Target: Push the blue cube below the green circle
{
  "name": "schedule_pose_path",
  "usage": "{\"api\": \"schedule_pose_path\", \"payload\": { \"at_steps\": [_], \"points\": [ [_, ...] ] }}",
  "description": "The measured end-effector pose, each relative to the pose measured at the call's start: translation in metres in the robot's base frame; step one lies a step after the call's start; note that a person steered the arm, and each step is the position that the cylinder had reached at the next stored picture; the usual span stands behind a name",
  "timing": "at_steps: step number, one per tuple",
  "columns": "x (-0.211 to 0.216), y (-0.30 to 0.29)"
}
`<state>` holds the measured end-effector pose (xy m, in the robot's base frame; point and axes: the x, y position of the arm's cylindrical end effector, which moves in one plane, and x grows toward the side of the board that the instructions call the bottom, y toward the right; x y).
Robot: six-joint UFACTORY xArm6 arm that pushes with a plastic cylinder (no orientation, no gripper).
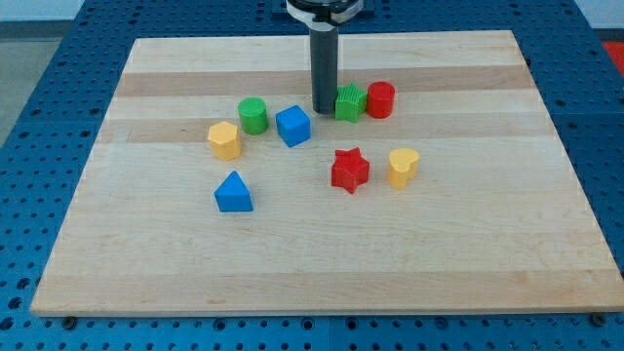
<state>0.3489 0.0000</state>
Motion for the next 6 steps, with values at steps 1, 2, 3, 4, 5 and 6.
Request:
{"api": "schedule_pose_path", "payload": {
  "at_steps": [1,2,3,4,5,6],
  "points": [
    [0.000,0.003],
    [0.000,0.005],
    [0.001,0.001],
    [0.007,-0.010],
    [0.017,-0.013],
    [0.027,-0.013]
  ]
}}
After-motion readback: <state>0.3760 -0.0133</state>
